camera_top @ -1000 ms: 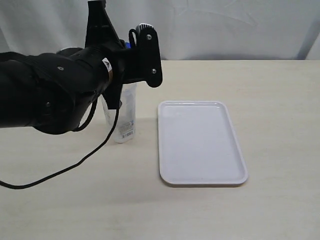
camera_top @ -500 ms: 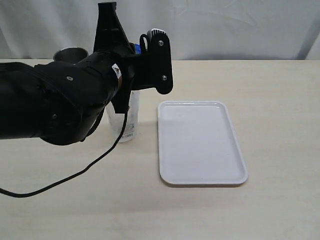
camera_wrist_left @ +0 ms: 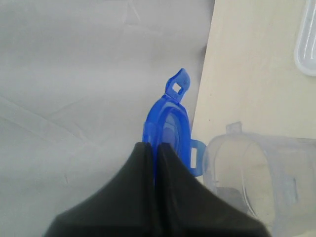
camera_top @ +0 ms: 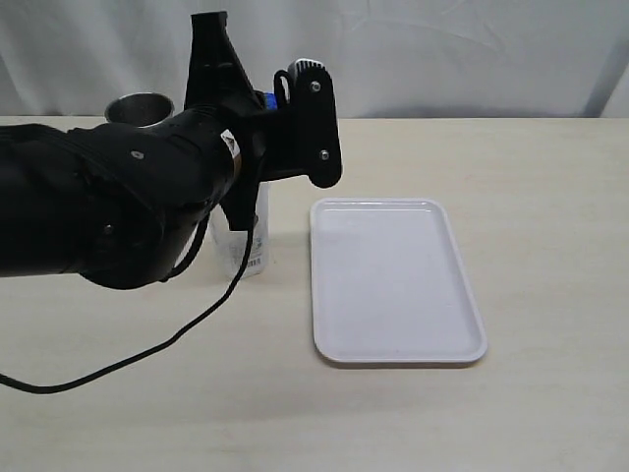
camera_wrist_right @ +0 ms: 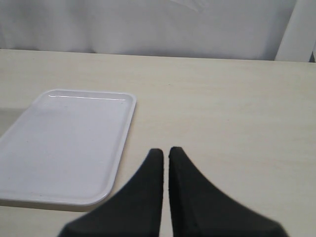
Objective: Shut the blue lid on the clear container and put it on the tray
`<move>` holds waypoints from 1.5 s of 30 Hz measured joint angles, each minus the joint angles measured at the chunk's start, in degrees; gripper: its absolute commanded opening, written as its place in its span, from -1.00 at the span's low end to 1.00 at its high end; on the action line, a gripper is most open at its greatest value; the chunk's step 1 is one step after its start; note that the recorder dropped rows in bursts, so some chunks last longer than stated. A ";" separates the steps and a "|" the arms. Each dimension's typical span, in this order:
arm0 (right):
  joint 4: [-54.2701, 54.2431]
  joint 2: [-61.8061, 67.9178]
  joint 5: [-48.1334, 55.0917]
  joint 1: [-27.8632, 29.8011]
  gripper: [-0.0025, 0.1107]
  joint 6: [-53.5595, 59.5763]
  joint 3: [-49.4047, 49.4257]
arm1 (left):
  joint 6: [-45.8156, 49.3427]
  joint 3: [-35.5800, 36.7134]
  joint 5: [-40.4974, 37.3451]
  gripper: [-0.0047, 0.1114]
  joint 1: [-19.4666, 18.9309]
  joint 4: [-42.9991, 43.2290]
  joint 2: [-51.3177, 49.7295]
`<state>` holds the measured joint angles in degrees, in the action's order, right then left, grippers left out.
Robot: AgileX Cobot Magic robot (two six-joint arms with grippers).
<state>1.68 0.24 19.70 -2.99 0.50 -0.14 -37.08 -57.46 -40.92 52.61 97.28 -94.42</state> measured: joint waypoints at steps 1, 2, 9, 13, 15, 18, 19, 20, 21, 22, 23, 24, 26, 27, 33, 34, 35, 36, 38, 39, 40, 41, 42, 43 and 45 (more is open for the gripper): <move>0.00 0.00 0.00 0.00 -0.88 0.00 0.00 | 0.00 0.00 0.00 -0.92 0.00 -0.15 0.00; 0.00 0.00 0.00 0.00 -0.88 0.00 0.00 | 0.00 0.04 0.00 -0.92 0.00 -0.28 0.00; 0.00 0.00 0.00 0.00 -0.88 0.00 0.00 | 0.00 4.80 0.00 -0.92 0.00 -0.49 0.00; 0.00 0.00 0.00 0.00 -0.88 0.00 0.00 | -0.69 6.62 0.33 -0.92 0.00 -0.49 0.00; 0.00 0.00 0.00 0.00 -0.88 0.00 0.00 | -1.02 6.74 0.47 -0.92 0.00 -0.25 0.00; 0.00 0.00 0.00 0.00 -0.88 0.00 0.00 | -1.33 6.74 1.01 -0.92 0.00 -0.08 0.00; 0.00 0.00 0.00 0.00 -0.88 0.00 0.00 | -1.33 6.74 1.54 -0.92 0.00 -0.08 0.00; 0.00 0.00 0.00 0.00 -0.88 0.00 0.00 | -1.33 6.74 1.83 -0.92 0.00 -0.08 0.00; 0.00 0.00 0.00 0.00 -0.88 0.00 0.00 | -1.44 6.74 2.19 -0.92 0.00 -0.32 0.00; 0.00 0.00 0.00 0.00 -0.88 0.00 0.00 | -1.44 6.74 2.48 -0.92 0.00 -0.35 0.00; 0.00 0.00 0.00 0.00 -0.88 0.00 0.00 | -1.33 6.74 2.62 -0.92 0.00 -0.64 0.00; 0.00 0.00 0.00 0.00 -0.88 0.00 0.00 | -1.33 6.74 2.97 -0.92 0.00 -0.92 0.00; 0.00 0.00 0.00 0.00 -0.88 0.00 0.00 | -1.43 6.74 3.21 -0.92 0.00 -1.77 0.00; 0.00 0.00 0.00 0.00 -0.88 0.00 0.00 | -1.43 6.74 3.21 -0.92 0.00 -2.02 0.00; 0.00 0.00 0.00 0.00 -0.88 0.00 0.00 | -1.57 6.74 3.21 -0.92 0.00 -3.99 0.00; 0.00 0.00 0.00 0.00 -0.88 0.00 0.00 | -1.57 6.74 3.21 -0.92 0.00 -4.46 0.00; 0.00 0.00 0.00 0.00 -0.88 0.00 0.00 | -1.57 6.74 3.21 -0.92 0.00 -4.88 0.00; 0.00 0.00 0.00 0.00 -0.88 0.00 0.00 | -1.30 6.74 3.46 -0.92 0.00 -5.45 0.00; 0.00 0.00 0.00 0.00 -0.88 0.00 0.00 | -0.59 6.74 3.92 -0.92 0.00 -6.69 0.00; 0.00 0.00 0.00 0.00 -0.88 0.00 0.00 | -0.35 6.74 4.19 -0.92 0.00 -7.17 0.00; 0.00 0.00 0.00 0.00 -0.88 0.00 0.00 | -0.36 6.74 4.27 -0.92 0.00 -7.58 0.00; 0.00 0.00 0.00 0.00 -0.88 0.00 0.00 | -0.21 6.74 4.27 -0.92 0.00 -7.83 0.00; 0.00 0.00 0.00 0.00 -0.88 0.00 0.00 | -0.10 6.74 4.27 -0.92 0.00 -8.03 0.00; 0.00 0.00 0.00 0.00 -0.88 0.00 0.00 | -0.10 6.74 4.27 -0.92 0.00 -8.29 0.00; 0.00 0.00 0.00 0.00 -0.88 0.00 0.00 | -0.10 6.74 4.27 -0.92 0.00 -8.70 0.00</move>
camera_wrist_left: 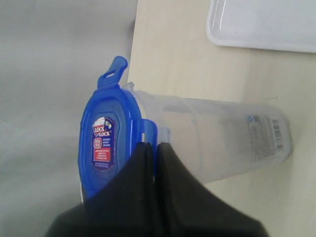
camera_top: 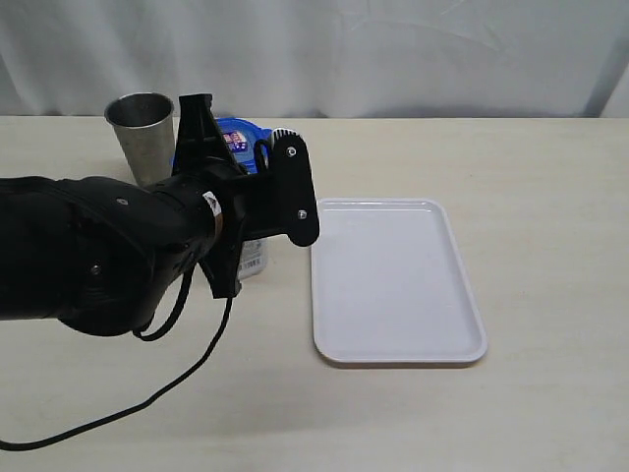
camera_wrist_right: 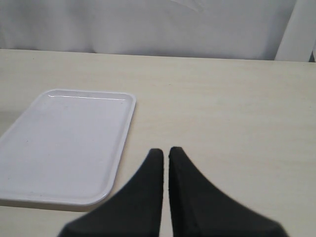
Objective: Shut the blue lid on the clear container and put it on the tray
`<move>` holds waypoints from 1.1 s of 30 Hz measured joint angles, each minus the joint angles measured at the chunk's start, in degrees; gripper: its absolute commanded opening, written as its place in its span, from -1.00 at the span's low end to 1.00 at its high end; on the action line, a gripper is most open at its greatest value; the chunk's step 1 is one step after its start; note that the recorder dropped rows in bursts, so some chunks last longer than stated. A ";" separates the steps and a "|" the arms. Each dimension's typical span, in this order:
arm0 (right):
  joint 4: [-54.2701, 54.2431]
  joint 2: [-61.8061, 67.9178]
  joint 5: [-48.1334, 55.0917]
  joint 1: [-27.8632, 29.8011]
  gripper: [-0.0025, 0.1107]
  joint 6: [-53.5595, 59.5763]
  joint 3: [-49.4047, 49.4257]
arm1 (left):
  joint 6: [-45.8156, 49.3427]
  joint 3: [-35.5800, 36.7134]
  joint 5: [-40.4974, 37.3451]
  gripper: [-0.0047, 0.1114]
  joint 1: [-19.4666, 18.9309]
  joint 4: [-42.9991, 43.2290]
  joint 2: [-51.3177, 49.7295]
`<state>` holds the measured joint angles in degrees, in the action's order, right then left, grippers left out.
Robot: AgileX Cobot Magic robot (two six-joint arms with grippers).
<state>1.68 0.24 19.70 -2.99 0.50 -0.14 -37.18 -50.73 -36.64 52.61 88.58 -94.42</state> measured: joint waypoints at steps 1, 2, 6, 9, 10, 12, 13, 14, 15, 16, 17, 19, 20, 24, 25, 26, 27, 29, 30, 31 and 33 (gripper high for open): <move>0.00 0.00 0.00 0.00 -0.88 0.00 0.00 | 0.00 0.00 0.00 -0.92 0.00 -0.13 0.00; 0.00 0.00 0.00 0.00 -0.88 0.00 0.00 | 0.00 0.00 0.00 -0.92 0.00 -0.13 0.00; 0.00 0.00 0.00 0.00 -0.88 0.00 0.00 | 0.00 0.00 0.05 -0.92 0.00 -0.35 0.00; 0.00 0.00 0.00 0.00 -0.88 0.00 0.00 | 0.00 0.00 0.32 -0.92 0.00 -0.35 0.00; 0.00 0.00 0.00 0.00 -0.88 0.00 0.00 | 0.00 0.00 0.32 -0.92 0.00 -0.35 0.00; 0.00 0.00 0.00 0.00 -0.88 0.00 0.00 | 0.00 0.00 0.32 -0.92 0.00 -0.35 0.00; 0.00 0.00 0.00 0.00 -0.88 0.00 0.00 | 0.00 0.00 0.32 -0.92 0.00 -0.35 0.00; 0.00 0.00 0.00 0.00 -0.88 0.00 0.00 | 0.00 0.00 0.32 -0.92 0.00 -0.35 0.00; 0.00 0.00 0.00 0.00 -0.88 0.00 0.00 | 0.00 0.00 0.57 -0.92 0.00 -0.35 0.00; 0.00 0.00 0.00 0.00 -0.88 0.00 0.00 | 0.00 0.00 0.67 -0.92 0.00 -0.35 0.00; 0.00 0.00 0.00 0.00 -0.88 0.00 0.00 | 0.00 0.00 0.99 -0.92 0.00 -0.35 0.00; 0.00 0.00 0.00 0.00 -0.88 0.00 0.00 | 0.00 0.00 1.64 -0.92 0.00 -0.35 0.00; 0.00 0.00 0.00 0.00 -0.88 0.00 0.00 | 0.00 0.00 1.79 -0.92 0.00 -0.46 0.00; 0.00 0.00 0.00 0.00 -0.88 0.00 0.00 | 0.00 0.00 1.84 -0.92 0.00 -0.57 0.00; 0.00 0.00 0.00 0.00 -0.88 0.00 0.00 | 0.00 0.00 1.84 -0.92 0.00 -0.57 0.00; 0.00 0.00 0.00 0.00 -0.88 0.00 0.00 | 0.00 0.00 1.84 -0.92 0.00 -0.57 0.00; 0.00 0.00 0.00 0.00 -0.88 0.00 0.00 | 0.00 0.00 1.73 -0.92 0.00 -0.57 0.00; 0.00 0.00 0.00 0.00 -0.88 0.00 0.00 | 0.00 0.00 1.73 -0.92 0.00 -0.57 0.00; 0.00 0.00 0.00 0.00 -0.88 0.00 0.00 | 0.00 0.00 1.73 -0.92 0.00 -0.57 0.00; 0.00 0.00 0.00 0.00 -0.88 0.00 0.00 | 0.00 0.00 1.73 -0.92 0.00 -0.57 0.00; 0.00 0.00 0.00 0.00 -0.88 0.00 0.00 | 0.00 0.00 1.73 -0.92 0.00 -0.57 0.00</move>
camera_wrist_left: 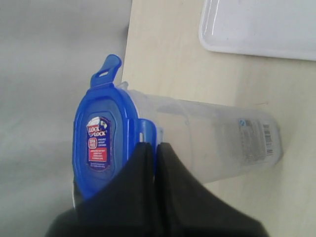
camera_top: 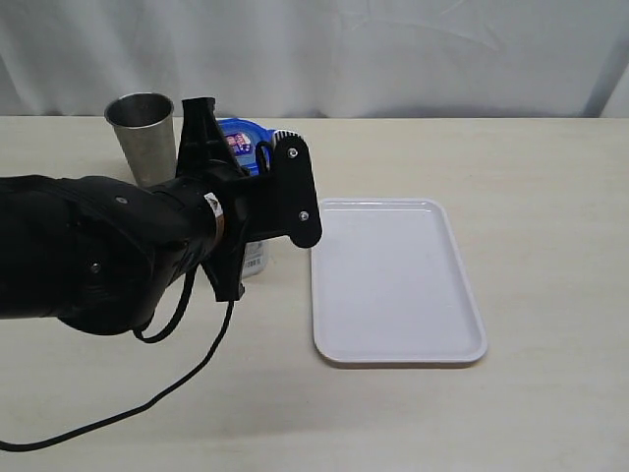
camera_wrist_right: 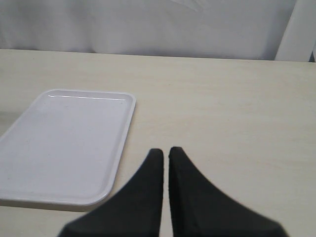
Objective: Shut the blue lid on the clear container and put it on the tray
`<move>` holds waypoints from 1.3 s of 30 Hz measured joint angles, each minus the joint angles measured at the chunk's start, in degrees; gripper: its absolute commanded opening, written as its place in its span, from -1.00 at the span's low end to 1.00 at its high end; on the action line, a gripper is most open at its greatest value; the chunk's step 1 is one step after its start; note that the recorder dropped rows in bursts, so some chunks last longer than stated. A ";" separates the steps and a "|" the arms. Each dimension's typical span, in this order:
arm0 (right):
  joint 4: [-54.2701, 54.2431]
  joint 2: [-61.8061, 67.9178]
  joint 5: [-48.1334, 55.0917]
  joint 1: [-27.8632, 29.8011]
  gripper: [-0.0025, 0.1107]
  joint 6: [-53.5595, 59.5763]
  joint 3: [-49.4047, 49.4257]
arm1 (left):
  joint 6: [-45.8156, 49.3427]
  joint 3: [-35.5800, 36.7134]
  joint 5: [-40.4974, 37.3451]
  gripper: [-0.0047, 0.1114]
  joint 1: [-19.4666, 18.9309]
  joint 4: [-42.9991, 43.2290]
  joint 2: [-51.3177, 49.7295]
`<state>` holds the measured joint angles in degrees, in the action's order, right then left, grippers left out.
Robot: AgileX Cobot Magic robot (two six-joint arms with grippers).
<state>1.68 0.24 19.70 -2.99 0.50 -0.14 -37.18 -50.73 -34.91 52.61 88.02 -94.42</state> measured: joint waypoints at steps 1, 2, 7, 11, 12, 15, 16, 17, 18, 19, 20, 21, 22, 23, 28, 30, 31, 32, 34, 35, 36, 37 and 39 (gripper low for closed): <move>0.00 0.00 0.00 0.00 -0.88 0.00 0.00 | 0.00 0.00 -0.11 -0.92 0.00 0.00 0.00; 0.00 0.00 0.00 0.00 -0.88 0.00 0.00 | 0.00 0.00 -0.23 -0.92 0.00 0.00 0.00; 0.00 0.00 0.00 0.00 -0.88 0.00 0.00 | 0.00 0.00 -0.46 -0.83 0.00 -0.20 0.00; 0.00 0.00 0.00 0.00 -0.88 0.00 0.00 | 0.00 0.00 -0.54 -0.50 0.00 -0.22 0.00; 0.00 0.00 0.00 0.00 -0.88 0.00 0.00 | 0.00 0.00 -0.54 -0.44 0.00 -0.46 0.00; 0.00 0.00 0.00 0.00 -0.88 0.00 0.00 | 0.00 0.00 -0.84 -0.31 0.00 -0.46 0.00; 0.00 0.00 0.00 0.00 -0.88 0.00 0.00 | 0.00 0.00 -0.98 -0.29 0.00 -0.65 0.00; 0.00 0.00 0.00 0.00 -0.88 0.00 0.00 | 0.00 0.00 -0.97 -0.27 0.00 -0.69 0.00; 0.00 0.00 0.00 0.00 -0.88 0.00 0.00 | 0.00 0.00 -1.10 -0.26 0.00 -0.85 0.00; 0.00 0.00 0.00 0.00 -0.88 0.00 0.00 | 0.00 0.00 -1.25 -0.24 0.00 -0.84 0.00; 0.00 0.00 0.00 0.00 -0.88 0.00 0.00 | 0.00 0.00 -1.36 -0.22 0.00 -0.96 0.00; 0.00 0.00 0.00 0.00 -0.88 0.00 0.00 | 0.00 0.00 -1.36 -0.20 0.00 -1.04 0.00; 0.00 0.00 0.00 0.00 -0.88 0.00 0.00 | 0.00 0.00 -1.36 -0.16 0.00 -1.09 0.00; 0.00 0.00 0.00 0.00 -0.88 0.00 0.00 | 0.00 0.00 -1.36 -0.12 0.00 -1.20 0.00; 0.00 0.00 0.00 0.00 -0.88 0.00 0.00 | -0.46 0.00 -1.36 0.05 0.00 -1.50 0.00; 0.00 0.00 0.00 0.00 -0.88 0.00 0.00 | -0.84 0.00 -1.36 0.06 0.00 -1.62 0.33; 0.00 0.00 0.00 0.00 -0.88 0.00 0.00 | -1.10 0.00 -1.36 0.06 0.00 -1.73 0.81; 0.00 0.00 0.00 0.00 -0.88 0.00 0.00 | -1.10 0.00 -1.36 0.06 0.00 -1.90 1.18; 0.00 0.00 0.00 0.00 -0.88 0.00 0.00 | -1.36 0.00 -1.36 0.06 0.00 -2.82 2.47; 0.00 0.00 0.00 0.00 -0.88 0.00 0.00 | -1.36 0.00 -1.24 0.06 0.00 -3.46 3.05; 0.00 0.00 0.00 0.00 -0.88 0.00 0.00 | -1.47 0.00 -0.91 0.06 0.00 -4.36 3.84; 0.00 0.00 0.00 0.00 -0.88 0.00 0.00 | -1.47 0.00 -0.62 0.06 0.00 -5.30 4.67; 0.00 0.00 0.00 0.00 -0.88 0.00 0.00 | -1.47 0.00 0.18 0.06 0.00 -7.26 6.30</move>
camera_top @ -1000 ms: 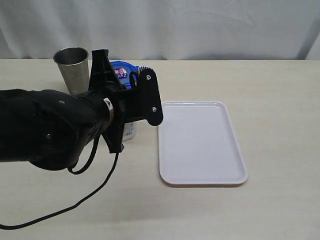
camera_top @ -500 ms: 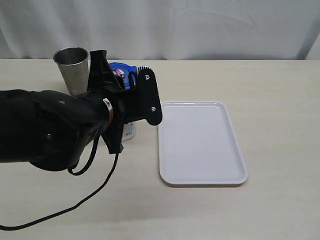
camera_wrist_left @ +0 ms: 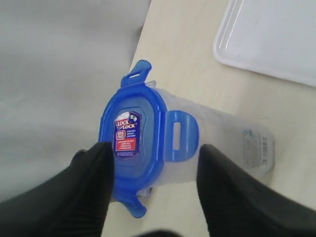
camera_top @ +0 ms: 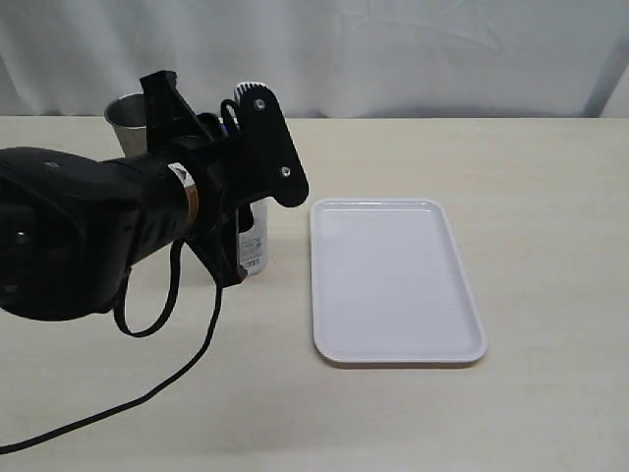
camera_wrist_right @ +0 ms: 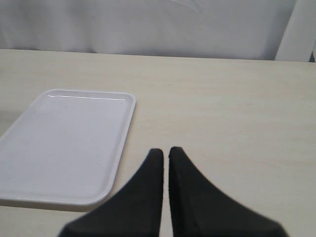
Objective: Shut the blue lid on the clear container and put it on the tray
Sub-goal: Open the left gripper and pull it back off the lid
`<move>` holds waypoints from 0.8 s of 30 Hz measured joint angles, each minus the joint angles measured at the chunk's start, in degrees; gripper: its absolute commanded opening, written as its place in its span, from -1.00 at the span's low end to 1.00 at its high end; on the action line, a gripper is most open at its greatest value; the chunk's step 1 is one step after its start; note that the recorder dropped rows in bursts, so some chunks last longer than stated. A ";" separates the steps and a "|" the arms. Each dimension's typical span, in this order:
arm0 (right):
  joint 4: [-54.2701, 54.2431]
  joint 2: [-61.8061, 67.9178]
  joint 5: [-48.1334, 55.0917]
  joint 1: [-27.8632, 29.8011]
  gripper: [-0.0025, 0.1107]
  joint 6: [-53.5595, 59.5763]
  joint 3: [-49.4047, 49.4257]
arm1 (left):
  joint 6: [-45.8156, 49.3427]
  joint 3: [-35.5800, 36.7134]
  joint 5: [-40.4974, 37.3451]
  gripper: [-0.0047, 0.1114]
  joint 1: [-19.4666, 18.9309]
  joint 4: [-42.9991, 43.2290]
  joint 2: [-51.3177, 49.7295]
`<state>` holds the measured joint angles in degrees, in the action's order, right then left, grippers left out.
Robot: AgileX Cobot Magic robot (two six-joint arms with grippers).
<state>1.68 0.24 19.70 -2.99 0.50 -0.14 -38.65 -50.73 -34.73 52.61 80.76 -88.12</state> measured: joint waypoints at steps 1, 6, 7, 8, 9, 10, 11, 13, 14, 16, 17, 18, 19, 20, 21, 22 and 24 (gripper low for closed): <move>0.00 0.00 0.00 0.00 -0.88 0.00 0.00 | 0.00 0.00 0.36 0.06 0.00 -1.32 0.96; 0.00 0.00 0.00 0.00 -0.88 0.00 0.00 | 1.24 0.00 2.15 0.06 0.00 -10.27 6.51; 0.00 0.00 0.00 0.00 -0.88 0.00 0.00 | 2.01 0.00 2.70 0.05 0.00 -12.68 7.52; 0.00 0.00 0.00 0.00 -0.88 0.00 0.00 | 2.79 0.00 3.03 0.05 -0.13 -14.62 8.54; 0.00 0.00 0.00 0.00 -0.88 0.00 0.00 | 5.16 0.00 4.51 0.05 -1.18 -19.86 11.00; 0.00 0.00 0.00 0.00 -0.88 0.00 0.00 | 6.19 0.00 5.45 0.05 -1.94 -22.01 12.12; 0.00 0.00 0.00 0.00 -0.88 0.00 0.00 | 8.61 0.00 7.29 0.05 -4.81 -27.48 13.89; 0.00 0.00 0.00 0.00 -0.88 0.00 0.00 | 13.49 0.00 10.34 0.05 -10.51 -37.09 15.14; 0.00 0.00 0.00 0.00 -0.88 0.00 0.00 | 15.89 0.00 11.43 0.00 -12.35 -40.83 15.28; 0.08 0.00 -0.26 0.00 -0.88 0.00 0.00 | 24.62 0.00 14.09 -0.07 -16.66 -52.44 15.38; 1.00 0.00 -2.41 0.00 -0.88 0.00 0.00 | 30.88 0.00 15.33 -0.06 -18.74 -60.21 15.38; 1.67 0.00 -6.63 0.00 -0.88 0.00 0.05 | 36.80 0.00 16.05 -0.06 -20.60 -67.13 15.38; 1.80 0.00 -9.86 0.00 -0.88 0.00 0.05 | 40.02 0.00 16.20 -0.08 -21.74 -70.52 15.38; 1.90 0.00 -14.32 0.00 -0.88 0.00 0.05 | 42.89 -0.47 16.20 -0.13 -24.33 -75.34 15.38; 1.39 0.00 -17.55 0.00 -0.88 0.00 0.05 | 43.98 -1.08 16.20 -0.28 -26.46 -77.94 15.38; 0.15 0.00 -21.73 0.00 -0.88 0.00 0.05 | 44.83 -2.05 16.20 -0.42 -29.90 -81.25 15.38; -3.91 0.00 -29.65 0.00 -0.88 -0.50 0.05 | 46.60 -2.84 16.81 -0.88 -36.75 -87.48 15.38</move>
<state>-2.23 0.24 -9.96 -2.99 0.00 -0.09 7.95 -53.57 -17.91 15.87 -6.72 -72.74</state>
